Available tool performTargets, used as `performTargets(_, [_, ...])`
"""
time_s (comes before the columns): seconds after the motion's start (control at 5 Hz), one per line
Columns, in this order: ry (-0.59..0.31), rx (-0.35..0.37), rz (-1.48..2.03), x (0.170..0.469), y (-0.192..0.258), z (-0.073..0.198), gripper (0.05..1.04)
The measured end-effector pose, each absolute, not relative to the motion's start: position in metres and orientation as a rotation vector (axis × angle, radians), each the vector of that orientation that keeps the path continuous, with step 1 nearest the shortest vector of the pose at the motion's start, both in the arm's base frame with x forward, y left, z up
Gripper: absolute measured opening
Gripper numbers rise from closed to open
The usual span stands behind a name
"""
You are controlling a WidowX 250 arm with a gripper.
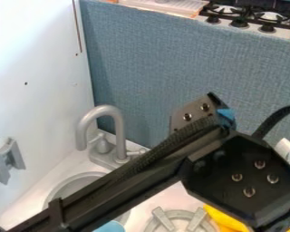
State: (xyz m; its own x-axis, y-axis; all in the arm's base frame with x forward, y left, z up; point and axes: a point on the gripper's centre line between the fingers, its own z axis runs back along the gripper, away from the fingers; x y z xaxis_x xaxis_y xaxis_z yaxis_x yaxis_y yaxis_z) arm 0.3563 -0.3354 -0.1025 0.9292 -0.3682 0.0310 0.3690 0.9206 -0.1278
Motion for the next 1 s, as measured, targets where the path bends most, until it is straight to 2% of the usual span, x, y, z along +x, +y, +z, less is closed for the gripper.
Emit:
performTargets(0.2, [-0.005, -0.165, -0.369, 0.361, -0.342, -0.104, 0.617])
performTargets(0.4, [0.020, -0.164, -0.336, 0.358, -0.342, -0.102, 0.917])
performTargets(0.6, [0.051, -0.157, -0.292, 0.354, -0.339, -0.101, 0.984])
performTargets(0.8, [0.068, -0.148, -0.250, 0.347, -0.335, -0.094, 0.985])
performTargets(1.0, [0.027, -0.085, -0.231, 0.329, -0.325, -0.071, 0.988])
